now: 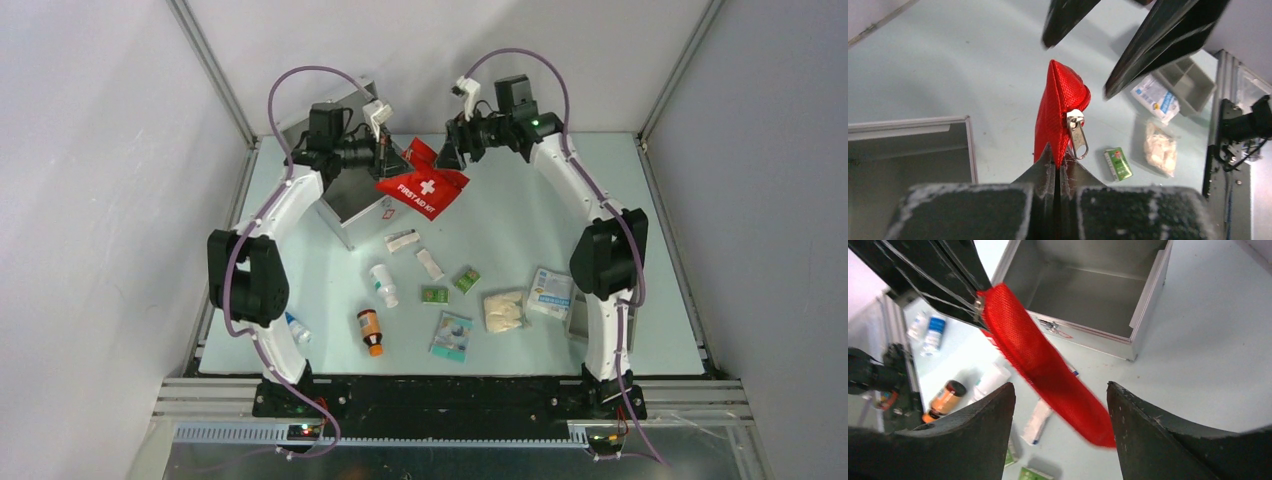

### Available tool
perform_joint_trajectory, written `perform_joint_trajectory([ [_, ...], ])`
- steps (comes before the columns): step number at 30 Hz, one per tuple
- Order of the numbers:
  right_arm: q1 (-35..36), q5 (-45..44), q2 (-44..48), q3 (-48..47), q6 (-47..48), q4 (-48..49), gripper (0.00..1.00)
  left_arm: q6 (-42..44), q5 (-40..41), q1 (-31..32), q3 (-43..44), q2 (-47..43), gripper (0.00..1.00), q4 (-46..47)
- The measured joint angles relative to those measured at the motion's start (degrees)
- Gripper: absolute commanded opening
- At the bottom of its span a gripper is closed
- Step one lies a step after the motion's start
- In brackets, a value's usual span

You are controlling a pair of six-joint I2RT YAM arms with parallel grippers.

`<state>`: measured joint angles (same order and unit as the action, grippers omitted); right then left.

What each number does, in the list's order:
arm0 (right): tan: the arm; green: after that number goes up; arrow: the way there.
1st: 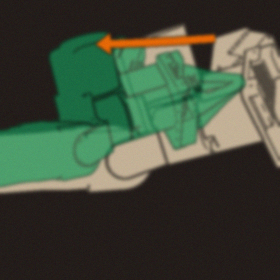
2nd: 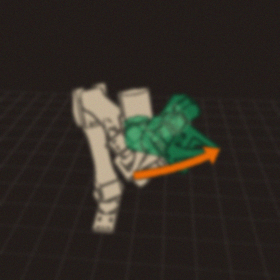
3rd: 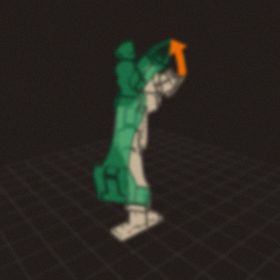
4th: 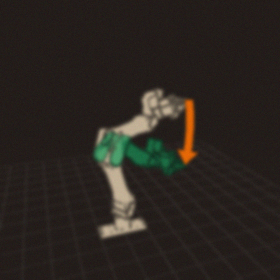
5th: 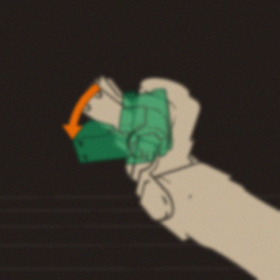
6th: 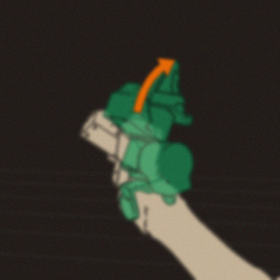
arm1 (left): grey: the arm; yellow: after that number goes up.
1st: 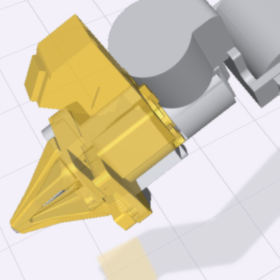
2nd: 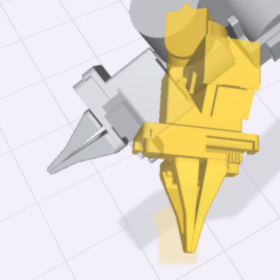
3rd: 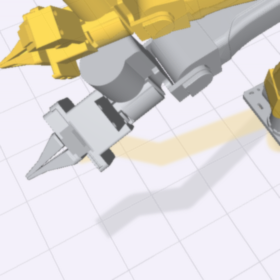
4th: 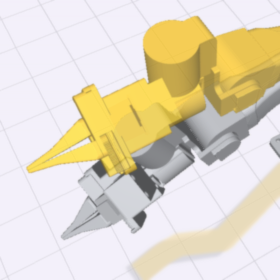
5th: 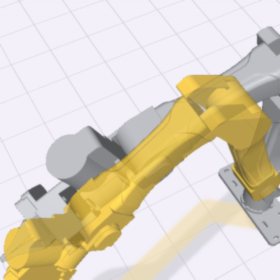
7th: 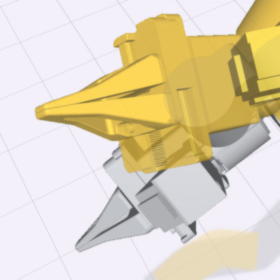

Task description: Organize the medicine kit

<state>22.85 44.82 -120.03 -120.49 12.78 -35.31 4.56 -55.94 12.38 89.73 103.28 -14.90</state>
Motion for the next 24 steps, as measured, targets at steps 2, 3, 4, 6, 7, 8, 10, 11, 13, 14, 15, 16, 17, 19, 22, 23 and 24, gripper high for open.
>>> perform_joint_trajectory([
  [2,-0.7,0.7,0.7,-0.4,-4.3,0.3,0.57,1.0,3.4,0.3,-1.2,-0.4,0.0,0.2],
  [3,-1.0,1.2,1.0,-0.5,-5.9,0.5,0.49,1.7,5.0,0.5,-1.7,-0.7,0.0,0.3],
  [4,-1.2,2.0,1.4,-0.4,-7.5,0.6,0.45,2.6,6.6,0.8,-2.2,-0.9,0.0,0.2],
  [6,-1.0,3.8,1.7,-0.3,-9.5,1.0,0.37,4.3,9.8,1.6,-2.9,-1.4,0.0,0.2],
  [7,-0.7,4.7,1.7,-0.2,-10.2,1.2,0.32,5.2,11.4,2.2,-3.0,-1.6,0.0,0.2],
  [8,-0.3,5.6,1.7,0.0,-10.8,1.4,0.31,5.8,12.8,2.7,-3.0,-1.9,0.0,0.2],
  [10,0.4,7.5,1.5,0.1,-12.2,1.5,0.3,6.9,15.4,3.9,-3.0,-2.4,0.0,0.2],
  [11,0.7,8.7,1.4,0.0,-13.2,1.7,0.31,7.2,16.2,4.2,-3.0,-2.6,0.0,0.2],
  [13,1.2,10.9,0.4,-0.9,-14.8,2.7,0.32,8.0,18.5,5.3,-3.0,-3.1,0.0,0.3],
  [14,1.3,12.0,-0.3,-1.5,-15.7,3.6,0.32,8.2,19.4,5.7,-3.0,-3.2,0.0,0.3],
  [15,1.3,12.9,-1.1,-1.9,-16.5,4.3,0.33,8.5,20.3,6.0,-3.0,-3.3,0.0,0.3],
  [16,1.3,13.6,-1.7,-2.1,-17.3,5.0,0.35,8.5,21.0,6.3,-3.0,-3.3,0.0,0.3],
  [17,1.2,14.2,-2.3,-2.2,-17.8,5.5,0.37,8.5,21.7,6.4,-3.0,-3.3,0.0,0.3],
  [19,1.1,14.8,-3.4,-2.2,-19.1,6.1,0.4,8.5,22.7,6.6,-3.1,-3.3,0.0,0.3],
  [22,1.0,14.7,-4.6,-2.2,-20.8,6.7,0.46,8.3,23.1,6.6,-3.1,-3.3,0.0,0.4],
  [23,1.0,14.5,-4.9,-2.2,-21.3,6.9,0.47,8.3,23.2,6.6,-3.1,-3.3,0.0,0.5],
  [24,0.9,14.3,-5.0,-2.2,-21.8,7.0,0.48,8.0,23.2,6.6,-3.1,-3.3,0.0,0.7],
])
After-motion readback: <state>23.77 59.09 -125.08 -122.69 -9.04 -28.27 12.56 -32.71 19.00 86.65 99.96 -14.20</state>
